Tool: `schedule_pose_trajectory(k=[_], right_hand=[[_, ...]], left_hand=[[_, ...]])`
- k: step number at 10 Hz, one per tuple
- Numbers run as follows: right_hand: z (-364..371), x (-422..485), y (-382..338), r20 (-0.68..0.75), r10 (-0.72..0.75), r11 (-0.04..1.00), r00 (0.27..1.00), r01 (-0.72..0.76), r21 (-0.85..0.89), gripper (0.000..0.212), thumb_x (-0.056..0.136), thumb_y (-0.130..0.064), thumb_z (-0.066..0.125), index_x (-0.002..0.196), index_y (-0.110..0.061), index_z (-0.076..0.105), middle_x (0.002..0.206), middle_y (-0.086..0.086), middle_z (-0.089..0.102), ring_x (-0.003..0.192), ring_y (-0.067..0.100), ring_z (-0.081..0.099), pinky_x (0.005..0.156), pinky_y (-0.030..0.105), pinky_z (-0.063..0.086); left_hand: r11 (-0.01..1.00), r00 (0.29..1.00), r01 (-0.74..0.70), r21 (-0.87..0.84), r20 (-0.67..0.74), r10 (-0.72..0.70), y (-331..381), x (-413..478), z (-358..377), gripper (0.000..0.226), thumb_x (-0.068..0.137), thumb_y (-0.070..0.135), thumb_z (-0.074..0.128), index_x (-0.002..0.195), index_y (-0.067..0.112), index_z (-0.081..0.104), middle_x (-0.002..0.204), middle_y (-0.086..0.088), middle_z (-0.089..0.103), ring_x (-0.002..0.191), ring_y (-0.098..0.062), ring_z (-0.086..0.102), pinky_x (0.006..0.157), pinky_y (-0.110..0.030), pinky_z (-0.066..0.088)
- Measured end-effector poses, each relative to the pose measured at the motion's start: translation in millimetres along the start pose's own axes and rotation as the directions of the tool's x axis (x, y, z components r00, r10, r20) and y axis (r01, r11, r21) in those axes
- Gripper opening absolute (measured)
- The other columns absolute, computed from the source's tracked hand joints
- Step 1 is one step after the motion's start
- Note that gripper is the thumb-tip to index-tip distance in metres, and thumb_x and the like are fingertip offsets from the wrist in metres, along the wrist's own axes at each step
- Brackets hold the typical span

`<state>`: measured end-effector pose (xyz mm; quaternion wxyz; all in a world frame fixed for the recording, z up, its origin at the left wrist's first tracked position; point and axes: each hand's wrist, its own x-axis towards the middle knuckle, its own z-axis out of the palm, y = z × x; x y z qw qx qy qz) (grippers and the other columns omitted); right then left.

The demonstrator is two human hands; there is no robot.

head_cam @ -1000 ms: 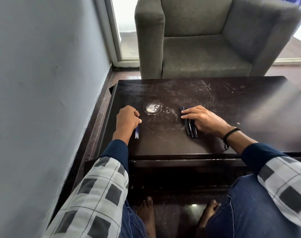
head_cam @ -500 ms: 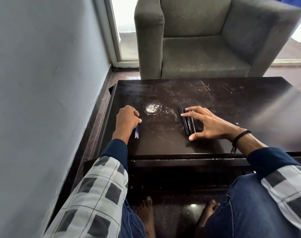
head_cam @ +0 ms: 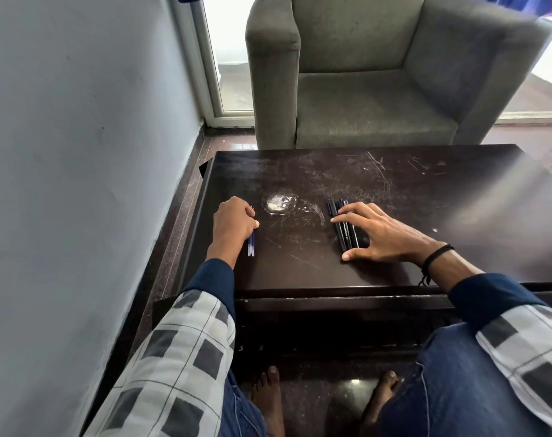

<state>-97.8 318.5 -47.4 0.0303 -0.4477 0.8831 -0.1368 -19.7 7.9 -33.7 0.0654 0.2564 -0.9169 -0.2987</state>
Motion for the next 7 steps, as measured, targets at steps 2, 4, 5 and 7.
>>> schedule_pose_trajectory(k=[2,4,5,7], right_hand=[[-1.6,-1.6,6.9,-0.064,0.072,0.987,0.995,-0.061,0.148,0.094,0.064,-0.085,0.066,0.144,-0.04,0.044,0.143,-0.012,0.038,0.134,0.017,0.038,0.11,0.04,0.041],[-6.0,-3.1,8.0,-0.133,0.18,0.97,0.975,-0.153,0.188,0.087,0.068,-0.089,0.055,0.139,-0.038,0.049,0.134,-0.014,0.044,0.13,0.014,0.04,0.108,0.04,0.04],[-7.8,-0.4,6.2,-0.153,0.185,0.973,0.971,-0.159,0.164,0.081,0.072,-0.087,0.053,0.134,-0.036,0.055,0.127,-0.016,0.047,0.125,0.013,0.044,0.106,0.038,0.04],[-8.6,11.0,5.3,-0.375,0.255,0.962,0.891,-0.195,0.192,0.051,0.081,-0.069,0.059,0.107,-0.027,0.073,0.099,-0.015,0.058,0.099,0.011,0.052,0.091,0.029,0.044]], left_hand=[[1.0,1.0,-0.011,-0.006,-0.005,0.011,-1.5,2.5,1.4,0.018,0.078,0.014,0.084,0.095,0.014,0.077,0.105,-0.007,0.074,0.098,-0.023,0.069,0.083,-0.028,0.049],[1.0,1.0,-0.023,-0.011,-0.006,0.023,-2.7,6.5,3.2,0.019,0.078,0.015,0.084,0.096,0.015,0.078,0.104,-0.006,0.075,0.096,-0.022,0.07,0.081,-0.027,0.048],[0.999,0.998,-0.043,-0.029,-0.04,0.042,-4.2,9.1,0.2,0.019,0.08,0.02,0.083,0.097,0.014,0.078,0.102,-0.006,0.076,0.096,-0.023,0.07,0.083,-0.029,0.049],[0.993,0.981,-0.034,-0.117,-0.193,0.011,-1.0,9.1,-30.7,0.018,0.091,0.027,0.072,0.1,0.012,0.076,0.103,-0.01,0.075,0.099,-0.027,0.069,0.091,-0.04,0.053]])
